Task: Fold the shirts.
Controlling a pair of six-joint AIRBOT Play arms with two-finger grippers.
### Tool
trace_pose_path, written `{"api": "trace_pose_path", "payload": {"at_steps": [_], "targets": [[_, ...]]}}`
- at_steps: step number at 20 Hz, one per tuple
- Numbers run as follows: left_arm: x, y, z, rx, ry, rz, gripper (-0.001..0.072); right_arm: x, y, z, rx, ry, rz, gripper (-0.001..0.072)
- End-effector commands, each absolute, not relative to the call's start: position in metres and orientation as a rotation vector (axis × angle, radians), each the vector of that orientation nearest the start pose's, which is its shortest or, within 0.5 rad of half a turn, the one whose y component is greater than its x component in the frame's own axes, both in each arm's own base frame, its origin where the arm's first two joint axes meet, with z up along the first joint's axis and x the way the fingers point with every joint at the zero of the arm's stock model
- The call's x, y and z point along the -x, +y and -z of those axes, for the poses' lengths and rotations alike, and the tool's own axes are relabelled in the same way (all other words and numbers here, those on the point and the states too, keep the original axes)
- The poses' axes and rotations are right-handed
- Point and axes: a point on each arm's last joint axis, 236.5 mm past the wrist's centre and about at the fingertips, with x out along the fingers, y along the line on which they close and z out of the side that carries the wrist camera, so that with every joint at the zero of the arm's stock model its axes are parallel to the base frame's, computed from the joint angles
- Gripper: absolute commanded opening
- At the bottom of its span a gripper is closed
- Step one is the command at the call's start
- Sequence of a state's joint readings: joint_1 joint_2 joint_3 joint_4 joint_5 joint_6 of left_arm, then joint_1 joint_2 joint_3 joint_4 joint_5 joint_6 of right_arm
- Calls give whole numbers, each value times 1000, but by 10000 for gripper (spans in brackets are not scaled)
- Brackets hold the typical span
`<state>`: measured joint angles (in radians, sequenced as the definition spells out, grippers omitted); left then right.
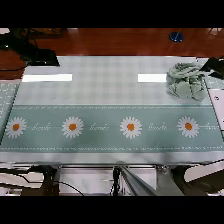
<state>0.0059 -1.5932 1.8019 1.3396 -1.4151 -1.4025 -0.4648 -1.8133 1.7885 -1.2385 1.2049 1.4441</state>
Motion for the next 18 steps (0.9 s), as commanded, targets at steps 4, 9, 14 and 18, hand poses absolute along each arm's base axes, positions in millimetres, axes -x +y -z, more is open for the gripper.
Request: {"api": "trace_pose_path", "payload": {"at_steps": [4, 9, 14, 18], "targets": [[-473, -61, -94, 45, 1180, 307, 720, -516, -124, 75, -475, 1258, 23, 583], [-469, -62, -93, 44, 1196, 311, 720, -518, -121, 82, -350, 1283, 59, 20], [-464, -67, -121, 50, 1139, 329, 720, -520, -99, -78, -283, 998, -33, 19], [-443, -80, -203, 58, 955, 373, 720, -471, -40, -273, -268, 603, -176, 19]]}}
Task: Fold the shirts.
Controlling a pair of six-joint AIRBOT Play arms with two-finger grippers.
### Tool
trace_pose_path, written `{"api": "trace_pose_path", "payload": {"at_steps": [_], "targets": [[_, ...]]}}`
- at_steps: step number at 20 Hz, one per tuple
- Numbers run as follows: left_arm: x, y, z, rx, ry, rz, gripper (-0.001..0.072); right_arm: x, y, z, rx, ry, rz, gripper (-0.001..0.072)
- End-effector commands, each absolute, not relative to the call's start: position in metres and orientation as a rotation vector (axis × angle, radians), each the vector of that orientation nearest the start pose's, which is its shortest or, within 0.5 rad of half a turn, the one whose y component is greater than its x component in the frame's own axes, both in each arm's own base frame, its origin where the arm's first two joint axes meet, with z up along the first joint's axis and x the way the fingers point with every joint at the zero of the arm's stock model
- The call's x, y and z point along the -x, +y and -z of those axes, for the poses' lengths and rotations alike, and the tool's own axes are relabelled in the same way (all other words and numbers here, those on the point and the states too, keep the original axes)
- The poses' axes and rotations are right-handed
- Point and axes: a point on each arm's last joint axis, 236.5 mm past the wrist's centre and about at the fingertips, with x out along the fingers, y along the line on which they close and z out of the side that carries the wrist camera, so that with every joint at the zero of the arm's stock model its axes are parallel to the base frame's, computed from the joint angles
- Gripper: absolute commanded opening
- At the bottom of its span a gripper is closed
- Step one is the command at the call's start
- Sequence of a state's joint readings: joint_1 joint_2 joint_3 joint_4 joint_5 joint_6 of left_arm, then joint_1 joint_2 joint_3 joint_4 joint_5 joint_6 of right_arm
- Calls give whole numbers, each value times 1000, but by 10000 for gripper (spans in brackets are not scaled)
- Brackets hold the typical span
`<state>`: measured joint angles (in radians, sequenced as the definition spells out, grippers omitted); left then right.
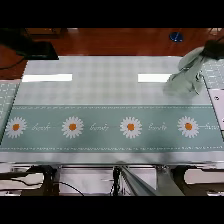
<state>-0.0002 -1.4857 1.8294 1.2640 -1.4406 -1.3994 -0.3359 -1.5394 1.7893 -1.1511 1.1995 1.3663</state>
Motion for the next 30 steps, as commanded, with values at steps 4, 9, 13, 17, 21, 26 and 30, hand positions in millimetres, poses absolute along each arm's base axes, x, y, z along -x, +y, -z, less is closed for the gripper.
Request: {"api": "trace_pose_path", "payload": {"at_steps": [4, 9, 13, 17, 21, 26, 30], "targets": [[-389, -102, -303, 76, 723, 459, 720, -386, 21, -394, -276, 341, -314, 19], [-319, -133, -367, 100, 577, 603, 720, -327, 85, -421, -352, 349, -543, 19], [-292, -157, -345, 99, 714, 686, 720, -331, 134, -354, -255, 616, -641, 19], [-281, -187, -313, 93, 812, 774, 720, -346, 249, -257, -85, 887, -825, 19], [-279, -196, -261, 111, 963, 787, 720, -317, 388, -126, 72, 1140, -1020, 20], [-283, -186, -199, 117, 1112, 724, 720, -249, 452, -15, 233, 1370, -1127, 389], [-298, -161, -185, 43, 1099, 624, 720, -320, 378, -65, 343, 1200, -939, 486]]}}
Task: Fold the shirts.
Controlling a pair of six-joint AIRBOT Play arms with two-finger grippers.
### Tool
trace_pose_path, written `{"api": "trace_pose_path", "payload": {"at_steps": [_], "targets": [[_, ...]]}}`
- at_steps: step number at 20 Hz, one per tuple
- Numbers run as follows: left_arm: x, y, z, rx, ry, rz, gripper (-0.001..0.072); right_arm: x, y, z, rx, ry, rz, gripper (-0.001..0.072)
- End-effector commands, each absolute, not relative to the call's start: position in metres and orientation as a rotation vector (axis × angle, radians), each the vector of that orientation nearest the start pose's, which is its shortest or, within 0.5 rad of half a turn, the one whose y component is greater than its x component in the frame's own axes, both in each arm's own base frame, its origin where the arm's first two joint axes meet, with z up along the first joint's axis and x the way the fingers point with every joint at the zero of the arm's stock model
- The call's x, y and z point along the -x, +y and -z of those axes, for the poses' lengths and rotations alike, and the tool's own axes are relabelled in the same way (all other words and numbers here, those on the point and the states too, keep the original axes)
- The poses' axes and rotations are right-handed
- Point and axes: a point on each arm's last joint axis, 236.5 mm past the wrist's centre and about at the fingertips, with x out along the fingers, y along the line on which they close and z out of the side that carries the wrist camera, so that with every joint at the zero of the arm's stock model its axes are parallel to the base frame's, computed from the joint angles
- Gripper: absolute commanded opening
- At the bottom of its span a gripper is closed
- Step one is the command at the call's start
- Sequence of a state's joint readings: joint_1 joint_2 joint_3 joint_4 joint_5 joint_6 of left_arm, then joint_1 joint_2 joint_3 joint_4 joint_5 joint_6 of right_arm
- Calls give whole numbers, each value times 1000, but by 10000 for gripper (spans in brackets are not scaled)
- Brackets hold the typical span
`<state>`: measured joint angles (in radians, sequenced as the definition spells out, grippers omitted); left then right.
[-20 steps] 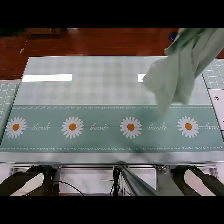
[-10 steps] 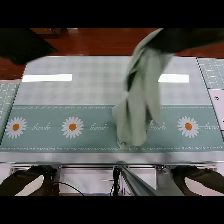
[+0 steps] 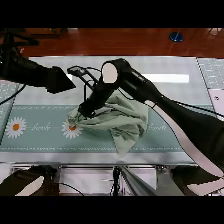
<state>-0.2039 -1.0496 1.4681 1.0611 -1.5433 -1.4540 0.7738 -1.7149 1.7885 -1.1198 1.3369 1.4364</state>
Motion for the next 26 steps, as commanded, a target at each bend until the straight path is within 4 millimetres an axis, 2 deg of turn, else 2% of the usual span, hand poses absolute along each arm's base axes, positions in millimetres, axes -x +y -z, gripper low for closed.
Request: {"api": "trace_pose_path", "payload": {"at_steps": [1, 3, 5, 6, 7, 9, 10, 11, 12, 13, 15, 17, 19, 21, 23, 26], "targets": [[-301, -158, -186, 36, 1089, 623, 720, -348, 344, -89, 339, 1137, -855, 493], [-307, -155, -187, 44, 1075, 608, 720, -393, 256, -139, 291, 1044, -674, 493], [-312, -153, -188, 29, 1051, 609, 720, -415, 156, -172, 233, 1017, -485, 494], [-315, -151, -187, 23, 1045, 596, 720, -419, 110, -181, 176, 1023, -395, 493], [-318, -148, -185, 14, 1046, 585, 720, -420, 63, -186, 108, 1034, -305, 493], [-325, -140, -170, -9, 1083, 550, 720, -409, -14, -171, -10, 1120, -149, 493], [-327, -137, -156, -24, 1116, 541, 720, -403, -37, -158, -83, 1155, -110, 493], [-325, -136, -136, -39, 1166, 550, 720, -394, -49, -140, -177, 1198, -107, 494], [-319, -134, -112, -69, 1223, 575, 720, -383, -52, -118, -268, 1251, -124, 497], [-310, -132, -86, -88, 1285, 596, 720, -372, -47, -97, -335, 1302, -158, 538], [-292, -121, -38, -66, 1393, 586, 720, -350, -28, -57, -420, 1398, -246, 538], [-282, -106, -2, -18, 1447, 541, 720, -332, -5, -23, -453, 1465, -326, 539], [-281, -101, 20, 29, 1434, 543, 720, -321, 5, 7, -442, 1492, -355, 539], [-284, -104, 32, 67, 1416, 537, 720, -319, 8, 25, -457, 1487, -341, 539], [-290, -109, 39, 93, 1406, 538, 720, -323, 14, 31, -492, 1460, -344, 539], [-287, -110, 65, 104, 1484, 542, 720, -325, 22, 36, -491, 1448, -355, 539]]}}
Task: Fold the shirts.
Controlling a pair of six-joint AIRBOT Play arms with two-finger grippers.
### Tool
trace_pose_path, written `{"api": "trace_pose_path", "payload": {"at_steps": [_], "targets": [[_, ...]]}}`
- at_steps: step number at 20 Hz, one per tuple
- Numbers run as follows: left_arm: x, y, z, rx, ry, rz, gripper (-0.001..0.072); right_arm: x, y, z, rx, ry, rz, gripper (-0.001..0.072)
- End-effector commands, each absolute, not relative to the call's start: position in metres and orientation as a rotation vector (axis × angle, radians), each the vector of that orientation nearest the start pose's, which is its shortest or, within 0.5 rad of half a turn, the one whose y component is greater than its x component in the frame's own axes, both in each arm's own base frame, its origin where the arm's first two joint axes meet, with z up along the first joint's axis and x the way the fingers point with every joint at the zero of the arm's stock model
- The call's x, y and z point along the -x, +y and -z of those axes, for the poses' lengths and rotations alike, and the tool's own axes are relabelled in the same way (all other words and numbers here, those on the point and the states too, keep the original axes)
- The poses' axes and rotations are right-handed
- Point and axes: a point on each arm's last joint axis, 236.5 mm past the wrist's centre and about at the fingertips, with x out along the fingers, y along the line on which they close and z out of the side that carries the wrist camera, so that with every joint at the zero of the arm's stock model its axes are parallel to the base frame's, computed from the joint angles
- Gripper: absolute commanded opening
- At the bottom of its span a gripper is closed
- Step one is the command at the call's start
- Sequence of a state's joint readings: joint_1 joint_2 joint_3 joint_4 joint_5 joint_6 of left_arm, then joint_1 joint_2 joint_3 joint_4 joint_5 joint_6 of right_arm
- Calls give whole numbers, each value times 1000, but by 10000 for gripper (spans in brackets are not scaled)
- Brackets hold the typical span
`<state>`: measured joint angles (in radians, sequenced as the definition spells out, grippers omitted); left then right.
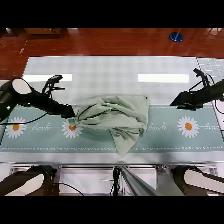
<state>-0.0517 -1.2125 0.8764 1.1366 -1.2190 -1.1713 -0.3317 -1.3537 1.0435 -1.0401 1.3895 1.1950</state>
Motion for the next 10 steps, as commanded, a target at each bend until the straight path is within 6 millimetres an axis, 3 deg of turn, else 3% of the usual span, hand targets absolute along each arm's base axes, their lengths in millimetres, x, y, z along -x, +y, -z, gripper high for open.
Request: {"api": "trace_pose_path", "payload": {"at_steps": [1, 2, 3, 4, 5, 10], "targets": [[-285, -111, 75, 114, 1515, 544, 720, -324, 25, 38, -490, 1448, -362, 538], [-284, -113, 83, 131, 1537, 544, 719, -324, 31, 40, -487, 1450, -374, 538], [-286, -115, 88, 156, 1548, 537, 595, -323, 37, 40, -478, 1453, -388, 538], [-285, -117, 91, 178, 1558, 536, 240, -324, 44, 40, -463, 1455, -403, 539], [-285, -118, 91, 182, 1560, 537, 43, -325, 50, 41, -448, 1452, -415, 539], [-295, -121, 69, 165, 1523, 563, 22, -342, 84, 47, -408, 1399, -447, 602]]}}
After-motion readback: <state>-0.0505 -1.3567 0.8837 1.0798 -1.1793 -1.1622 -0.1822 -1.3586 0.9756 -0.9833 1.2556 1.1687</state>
